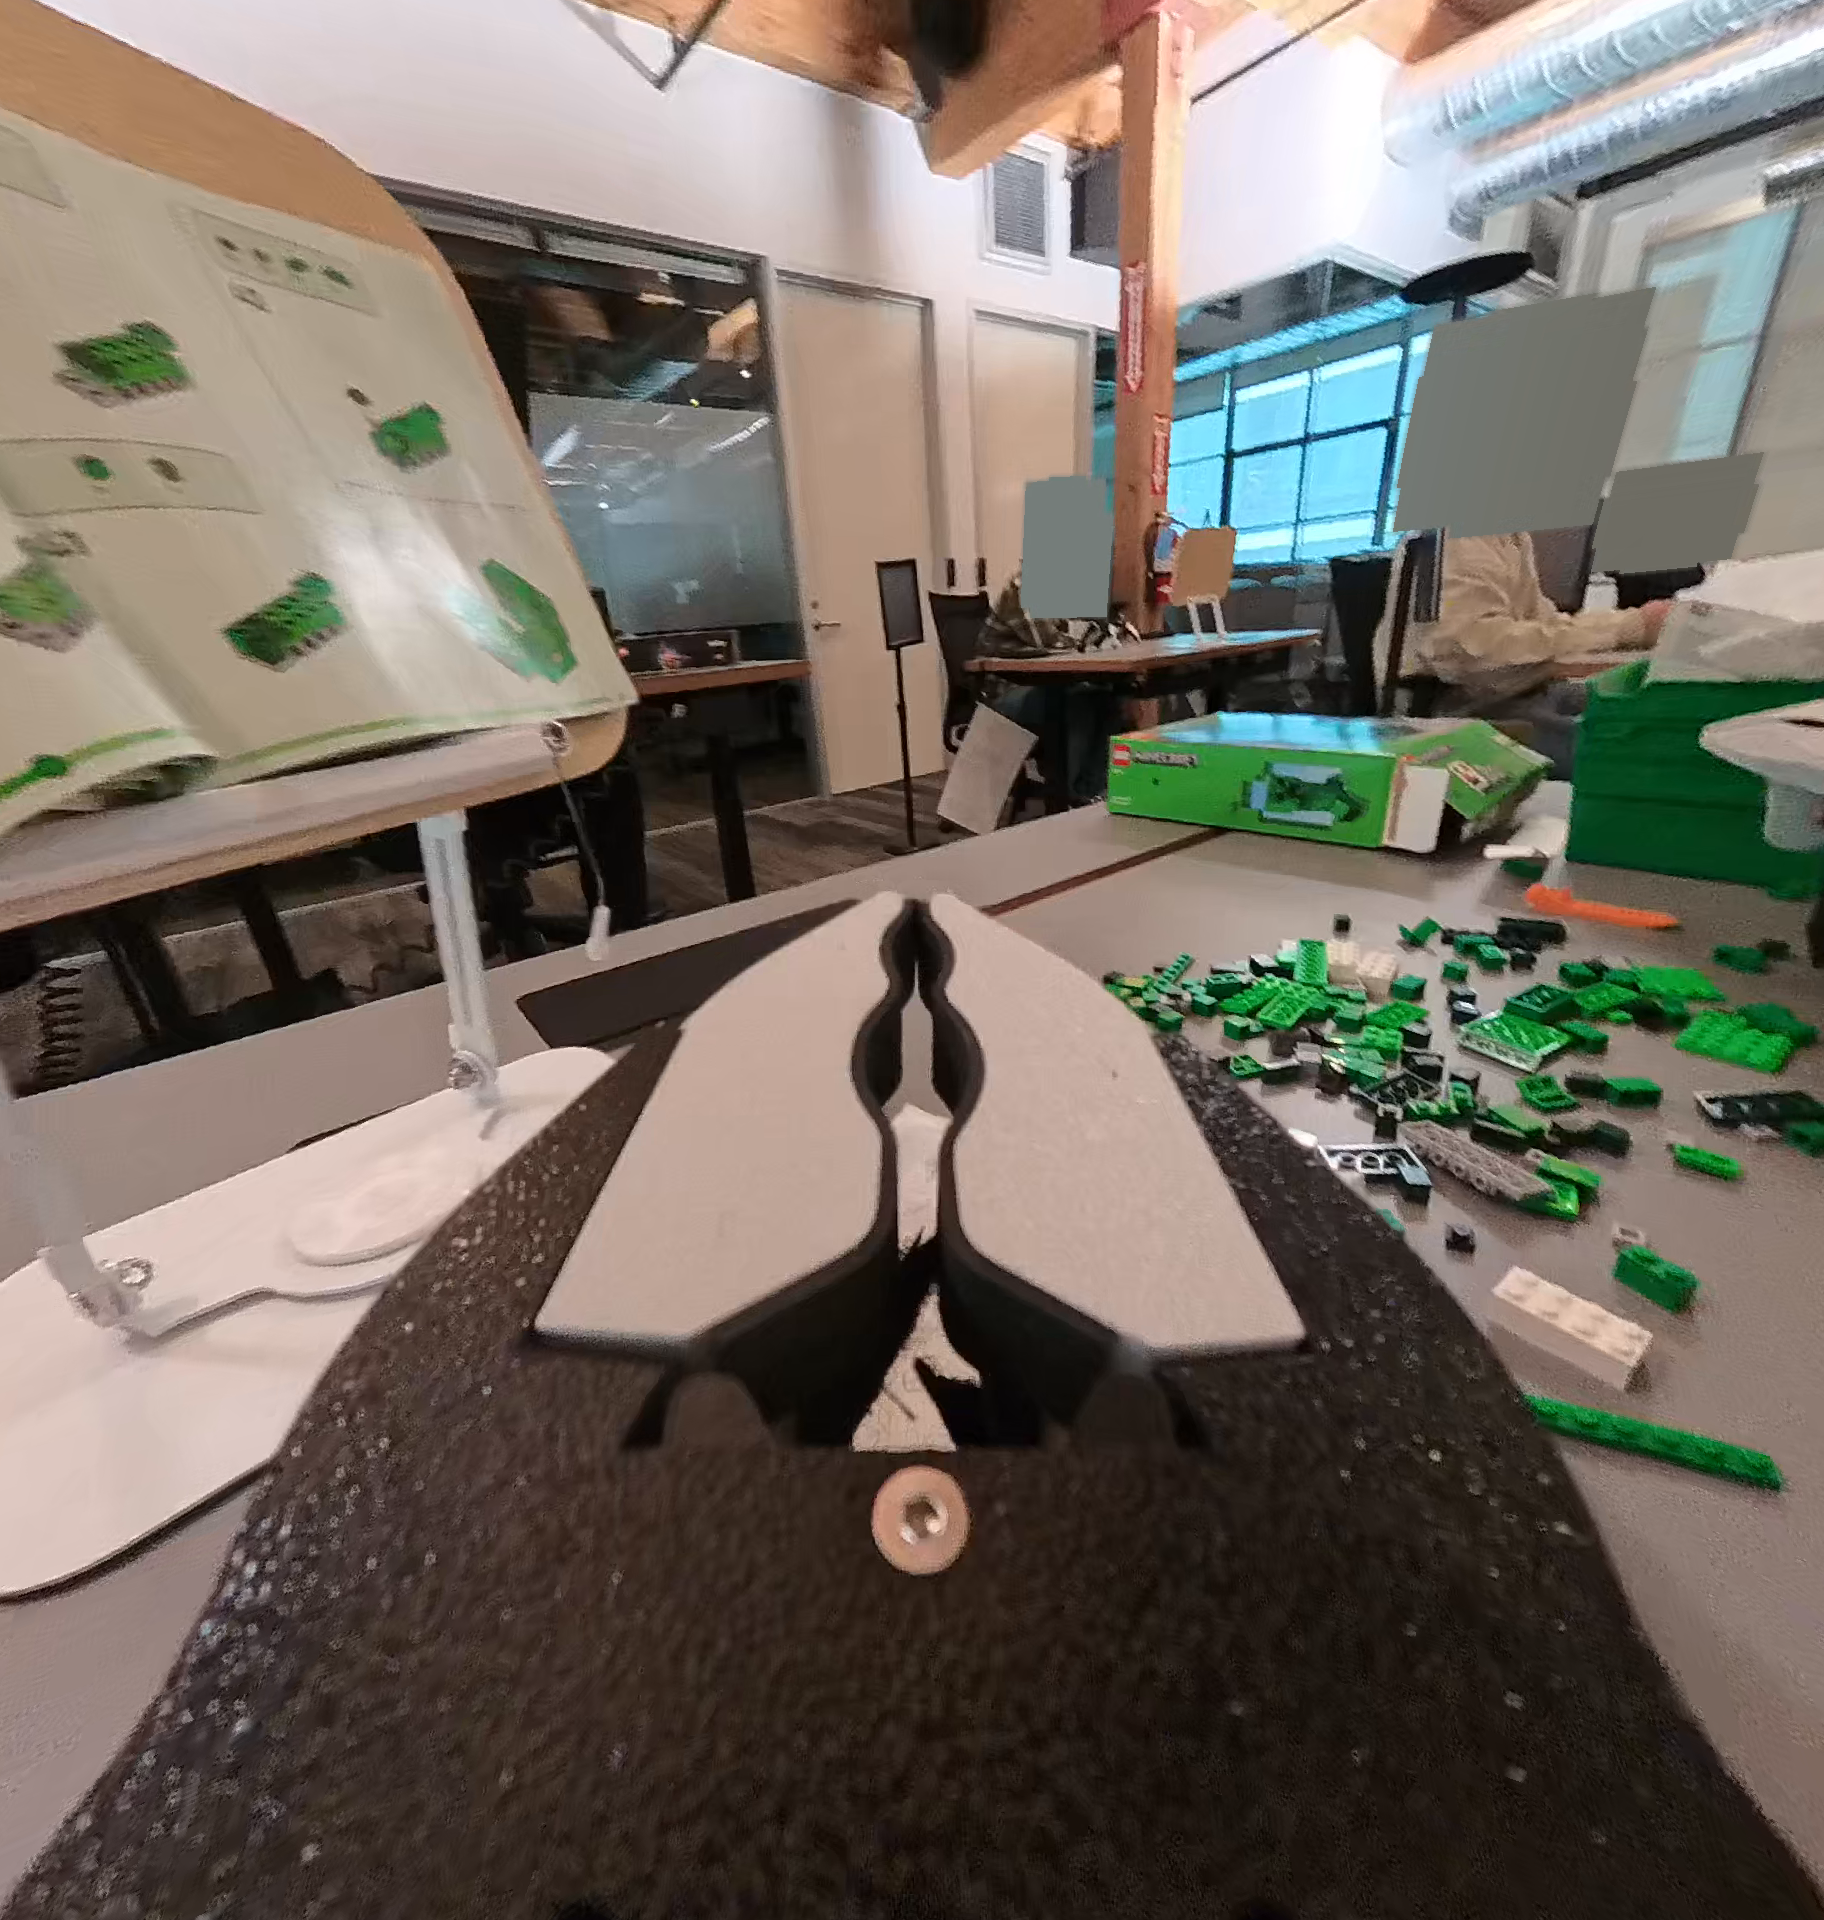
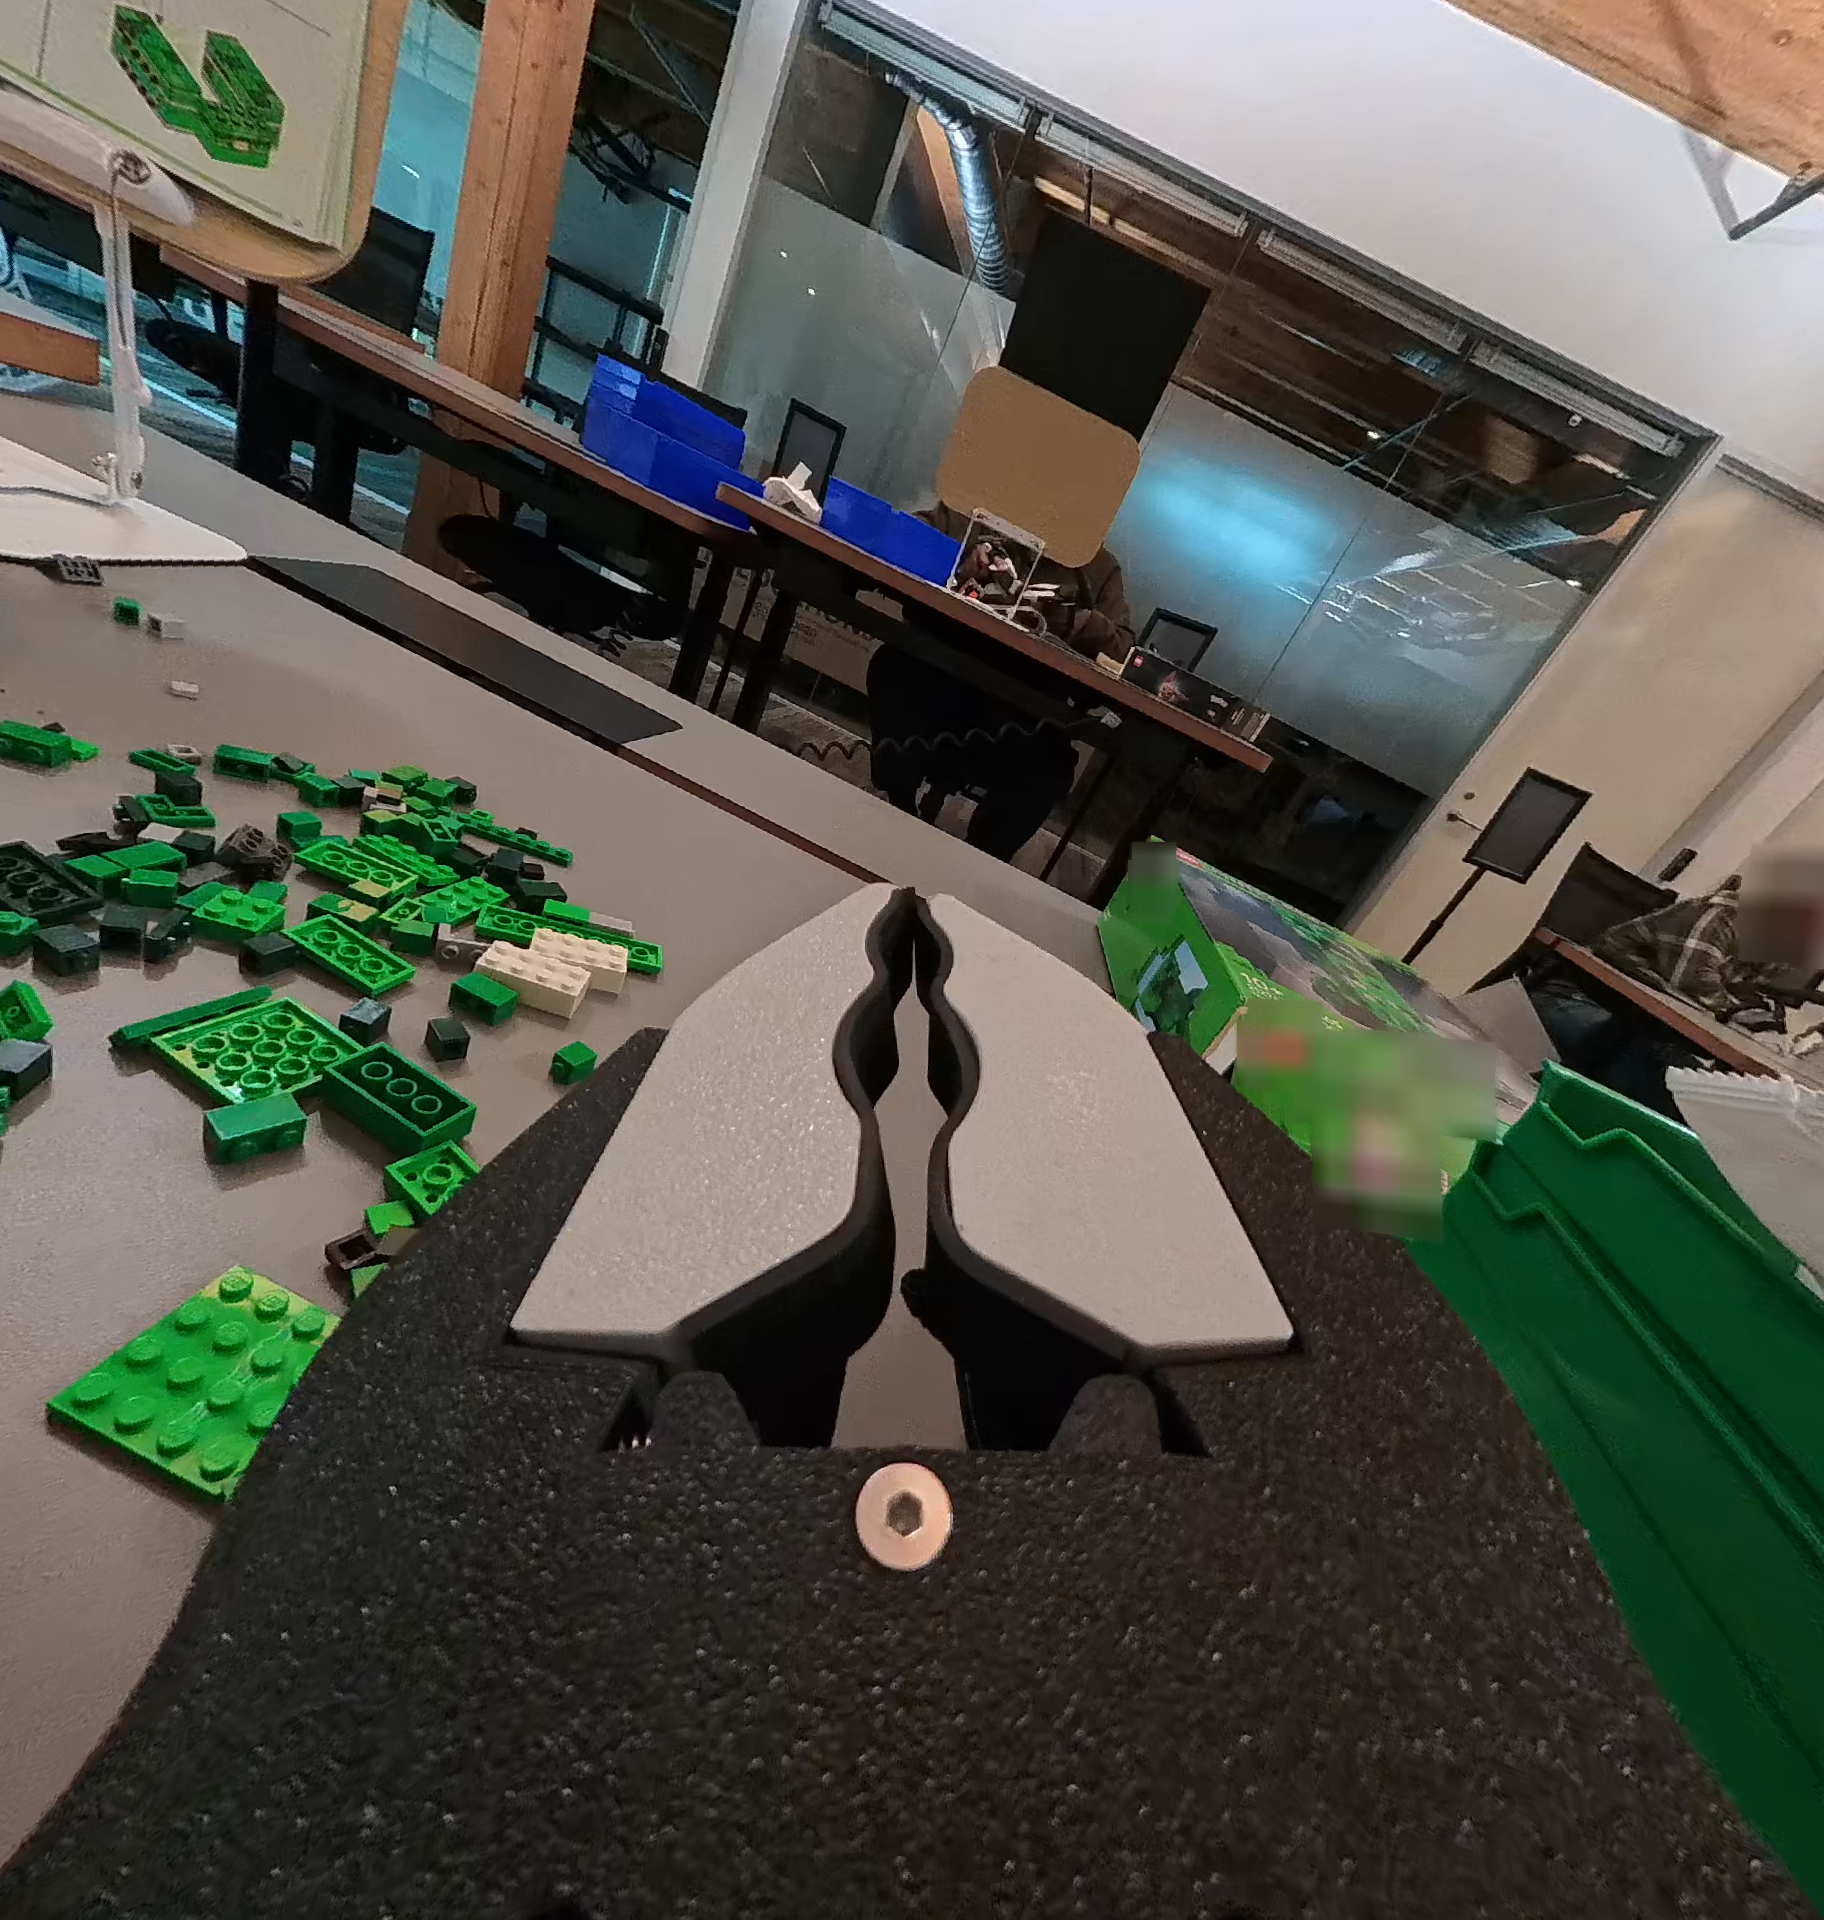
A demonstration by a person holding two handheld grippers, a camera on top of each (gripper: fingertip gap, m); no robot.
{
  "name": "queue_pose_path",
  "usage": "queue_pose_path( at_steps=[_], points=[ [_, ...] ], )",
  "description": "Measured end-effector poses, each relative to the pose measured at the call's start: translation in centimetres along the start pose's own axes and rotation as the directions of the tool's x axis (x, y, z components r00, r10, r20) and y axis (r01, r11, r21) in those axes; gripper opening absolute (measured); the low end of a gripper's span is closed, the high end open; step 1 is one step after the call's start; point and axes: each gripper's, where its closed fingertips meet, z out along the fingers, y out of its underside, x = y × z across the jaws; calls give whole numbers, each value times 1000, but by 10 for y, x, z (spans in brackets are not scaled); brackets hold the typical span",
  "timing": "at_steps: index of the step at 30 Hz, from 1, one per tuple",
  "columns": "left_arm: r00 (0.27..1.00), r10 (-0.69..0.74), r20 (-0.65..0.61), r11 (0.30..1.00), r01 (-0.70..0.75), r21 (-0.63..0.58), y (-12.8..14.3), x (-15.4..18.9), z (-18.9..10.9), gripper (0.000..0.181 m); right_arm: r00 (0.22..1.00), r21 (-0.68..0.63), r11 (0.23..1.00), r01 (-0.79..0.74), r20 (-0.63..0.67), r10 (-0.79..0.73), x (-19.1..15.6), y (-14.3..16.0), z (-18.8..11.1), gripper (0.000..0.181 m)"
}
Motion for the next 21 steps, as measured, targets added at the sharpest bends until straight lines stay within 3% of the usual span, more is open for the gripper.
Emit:
queue_pose_path(
  at_steps=[9, 11, 13, 14, 15, 17, 19, 21],
  points=[
    [969, 244, 44, 969, -242, -57, 7, 6, 1, 0, 993, 4, 994, 113, 46, -113, -14, -4, 1, 0],
    [952, 306, 23, 950, -304, -63, 5, 14, 0, 0, 973, 49, 982, 184, 134, -189, -34, -13, 0, 0],
    [943, 331, -38, 941, -333, -65, -2, 31, -3, 0, 923, 98, 978, 183, 325, -205, -75, -32, -7, 3],
    [935, 343, -95, 935, -349, -67, -5, 46, -7, 0, 857, 107, 981, 160, 478, -192, -106, -43, -16, 5],
    [924, 348, -160, 929, -363, -77, -6, 61, -13, 16, 752, 95, 988, 125, 640, -157, -141, -54, -31, 5],
    [908, 302, -291, 920, -358, -159, 2, 91, -28, 34, 437, 12, 998, 58, 899, -36, -211, -70, -73, 11],
    [899, 242, -364, 903, -346, -254, 13, 112, -46, 47, 138, -50, 992, 114, 990, 35, -268, -76, -113, 14],
    [896, 218, -388, 873, -357, -334, 24, 123, -62, 50, -4, -20, 962, 272, 1000, 21, -306, -61, -136, 21]
  ],
)
